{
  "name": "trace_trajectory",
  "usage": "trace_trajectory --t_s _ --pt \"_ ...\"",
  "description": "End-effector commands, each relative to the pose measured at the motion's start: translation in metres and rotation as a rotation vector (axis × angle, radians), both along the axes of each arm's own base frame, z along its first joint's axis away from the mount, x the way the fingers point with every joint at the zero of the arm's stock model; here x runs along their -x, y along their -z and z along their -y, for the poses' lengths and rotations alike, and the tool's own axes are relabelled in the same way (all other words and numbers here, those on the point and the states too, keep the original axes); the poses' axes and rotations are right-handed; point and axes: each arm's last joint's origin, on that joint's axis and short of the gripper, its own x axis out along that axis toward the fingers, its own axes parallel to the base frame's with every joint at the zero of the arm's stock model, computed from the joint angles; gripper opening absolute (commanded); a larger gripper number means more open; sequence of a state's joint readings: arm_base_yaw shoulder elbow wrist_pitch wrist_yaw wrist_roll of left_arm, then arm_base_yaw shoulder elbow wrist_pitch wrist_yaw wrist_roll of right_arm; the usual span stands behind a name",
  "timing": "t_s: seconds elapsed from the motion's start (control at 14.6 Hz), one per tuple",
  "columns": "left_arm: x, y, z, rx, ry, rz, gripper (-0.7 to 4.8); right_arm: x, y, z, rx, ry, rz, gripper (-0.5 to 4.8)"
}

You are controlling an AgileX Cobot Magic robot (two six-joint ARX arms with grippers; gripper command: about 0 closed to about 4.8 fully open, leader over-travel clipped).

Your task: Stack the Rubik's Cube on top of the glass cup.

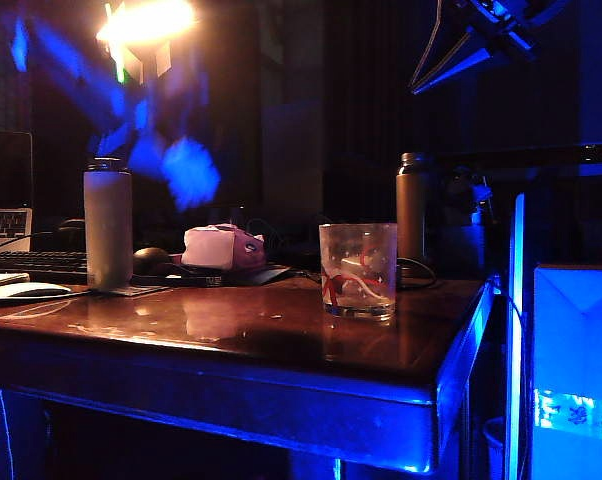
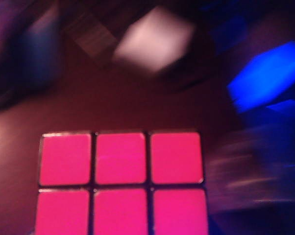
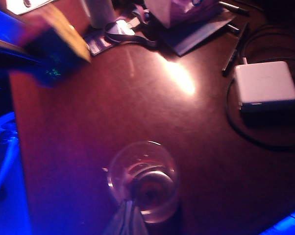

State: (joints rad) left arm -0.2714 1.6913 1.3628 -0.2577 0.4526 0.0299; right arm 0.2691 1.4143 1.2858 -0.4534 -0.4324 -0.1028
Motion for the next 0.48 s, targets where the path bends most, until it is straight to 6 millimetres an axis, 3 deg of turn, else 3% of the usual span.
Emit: trace_trajectory --t_s 0.07,0.34,0.48 --pt "0.014 -0.025 0.019 0.169 0.175 -0.046 0.57 -0.005 0.003 -0.001 0.033 0.019 0.02 -0.01" --pt "0.026 -0.028 0.059 0.17 0.273 -0.014 0.57 -0.009 0.007 0.001 0.089 0.083 0.023 -0.01" --pt "0.027 -0.025 0.068 0.142 0.25 -0.004 0.57 -0.017 0.019 0.001 0.162 0.127 0.005 -0.01"
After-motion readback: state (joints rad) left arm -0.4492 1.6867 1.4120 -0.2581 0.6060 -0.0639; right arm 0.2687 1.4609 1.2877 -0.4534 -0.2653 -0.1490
